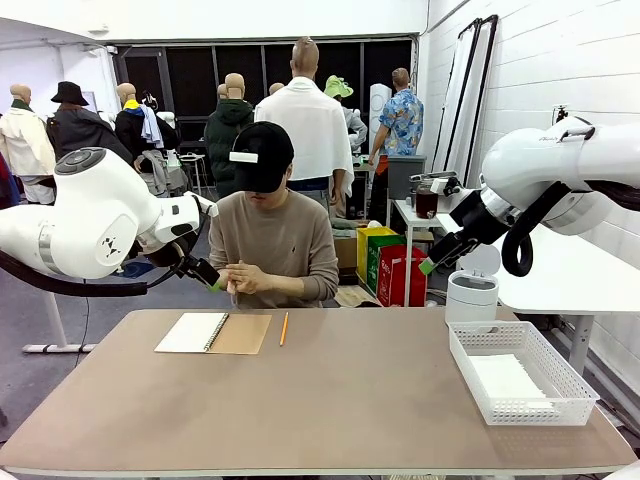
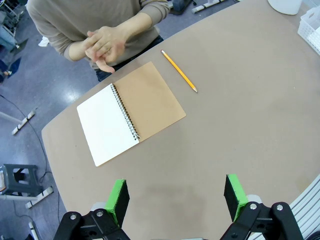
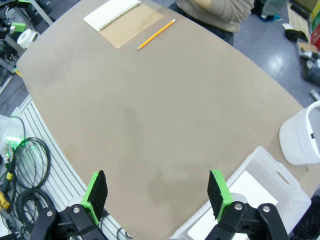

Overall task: Sort the paper based on its condition.
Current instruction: If a person hands you a paper, place it in the Organizing basket , and if it's crumpled, put it in the Trash can.

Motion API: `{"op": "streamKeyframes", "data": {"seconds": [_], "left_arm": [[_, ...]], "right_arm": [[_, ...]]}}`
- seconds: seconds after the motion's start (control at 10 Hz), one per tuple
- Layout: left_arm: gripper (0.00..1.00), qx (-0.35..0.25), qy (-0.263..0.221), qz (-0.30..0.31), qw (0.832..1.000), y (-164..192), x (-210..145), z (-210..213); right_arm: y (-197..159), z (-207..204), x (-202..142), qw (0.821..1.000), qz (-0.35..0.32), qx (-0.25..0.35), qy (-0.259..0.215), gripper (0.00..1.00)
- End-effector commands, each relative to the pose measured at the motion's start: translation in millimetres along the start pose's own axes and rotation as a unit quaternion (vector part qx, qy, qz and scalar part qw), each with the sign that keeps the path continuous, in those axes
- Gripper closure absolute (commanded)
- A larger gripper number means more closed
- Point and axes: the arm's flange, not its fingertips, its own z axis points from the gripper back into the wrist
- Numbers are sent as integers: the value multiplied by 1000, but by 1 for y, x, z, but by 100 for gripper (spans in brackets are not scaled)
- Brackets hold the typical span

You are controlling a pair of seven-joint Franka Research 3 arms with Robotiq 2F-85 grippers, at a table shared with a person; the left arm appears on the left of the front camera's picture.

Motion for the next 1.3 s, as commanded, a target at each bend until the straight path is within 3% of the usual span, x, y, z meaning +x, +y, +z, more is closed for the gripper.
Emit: {"op": "streamKeyframes", "data": {"seconds": [0.0, 1.2], "left_arm": [[0, -1, 0, 1, 1000, 1, -1, 0], [0, -1, 0, 1, 1000, 1, -1, 0]], "right_arm": [[0, -1, 1, 1000, 0, 2, 3, 0], [0, -1, 1, 1000, 0, 2, 3, 0]]}}
